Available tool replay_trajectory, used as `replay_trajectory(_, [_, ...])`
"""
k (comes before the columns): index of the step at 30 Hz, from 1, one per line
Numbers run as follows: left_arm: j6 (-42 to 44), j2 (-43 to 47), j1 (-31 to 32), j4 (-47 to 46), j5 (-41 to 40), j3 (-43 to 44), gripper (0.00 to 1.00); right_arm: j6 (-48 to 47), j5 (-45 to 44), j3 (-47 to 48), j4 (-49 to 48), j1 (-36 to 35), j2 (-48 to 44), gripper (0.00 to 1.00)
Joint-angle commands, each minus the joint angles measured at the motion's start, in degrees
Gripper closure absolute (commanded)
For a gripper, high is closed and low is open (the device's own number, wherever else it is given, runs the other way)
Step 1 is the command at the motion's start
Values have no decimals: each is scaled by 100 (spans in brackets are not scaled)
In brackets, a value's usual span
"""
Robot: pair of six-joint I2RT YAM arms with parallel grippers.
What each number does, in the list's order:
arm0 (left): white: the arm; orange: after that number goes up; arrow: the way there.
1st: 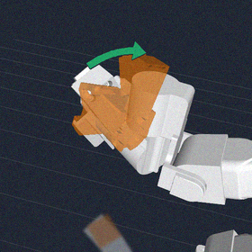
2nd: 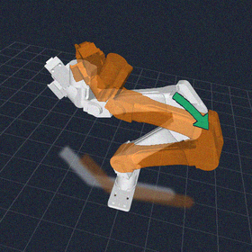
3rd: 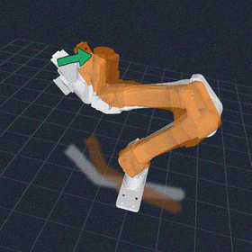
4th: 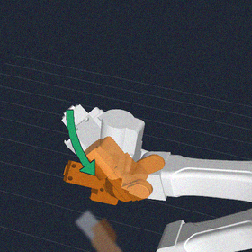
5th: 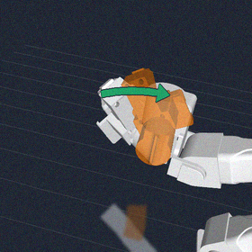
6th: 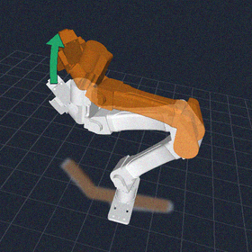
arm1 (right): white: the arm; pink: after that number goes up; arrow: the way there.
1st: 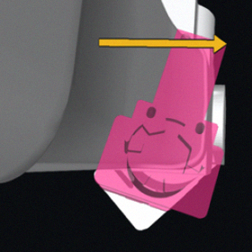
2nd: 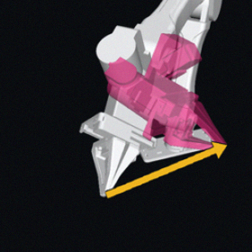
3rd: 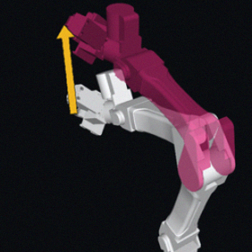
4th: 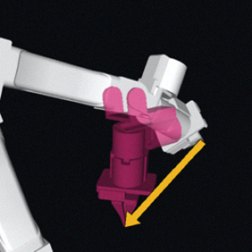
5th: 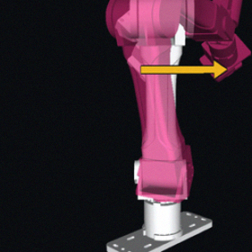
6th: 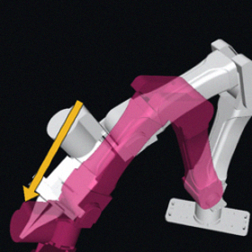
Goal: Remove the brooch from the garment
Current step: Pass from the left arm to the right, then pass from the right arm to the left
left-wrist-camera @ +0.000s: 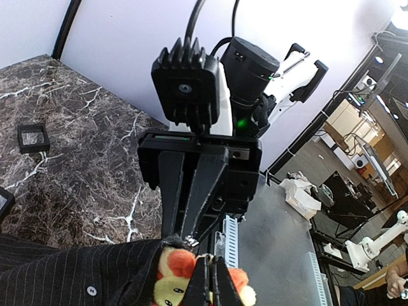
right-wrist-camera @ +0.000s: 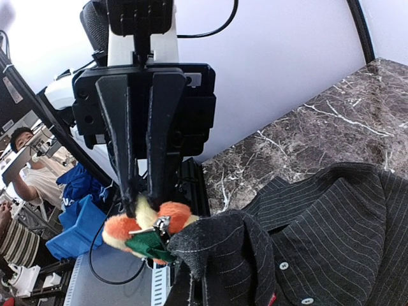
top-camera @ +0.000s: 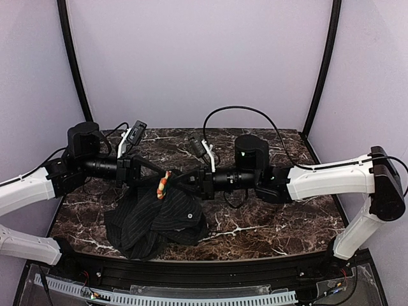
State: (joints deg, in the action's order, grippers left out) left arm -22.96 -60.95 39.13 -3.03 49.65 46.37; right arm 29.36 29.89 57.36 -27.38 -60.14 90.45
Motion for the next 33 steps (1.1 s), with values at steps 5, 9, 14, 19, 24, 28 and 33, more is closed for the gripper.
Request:
replay_trajectory(5, [716, 91, 16, 1466, -1477, 314, 35, -152, -1175, 492, 1049, -87, -13, 100])
replay_trajectory(9, [702, 84, 20, 1488, -1779, 279, 10, -167, -2069, 816, 1751, -200, 54, 100])
replay_trajectory(14, [655, 33, 24, 1515, -2114, 308, 3, -135, -2896, 1247, 2409, -343, 225, 100])
replay_trajectory(19, [629, -38, 37, 1509, -2385, 358, 1, -61, -3474, 1671, 2967, -446, 441, 100])
replay_trajectory(24, [626, -196, 42, 1648, -2649, 424, 1, -37, -3795, 1973, 3294, -543, 607, 100])
replay_trajectory(28, [606, -331, 42, 1700, -2710, 503, 2, -52, -3913, 2148, 3422, -611, 723, 100])
replay_trajectory(33, [623, -513, 43, 1754, -2846, 635, 9, -126, -4076, 2414, 3621, -737, 880, 100])
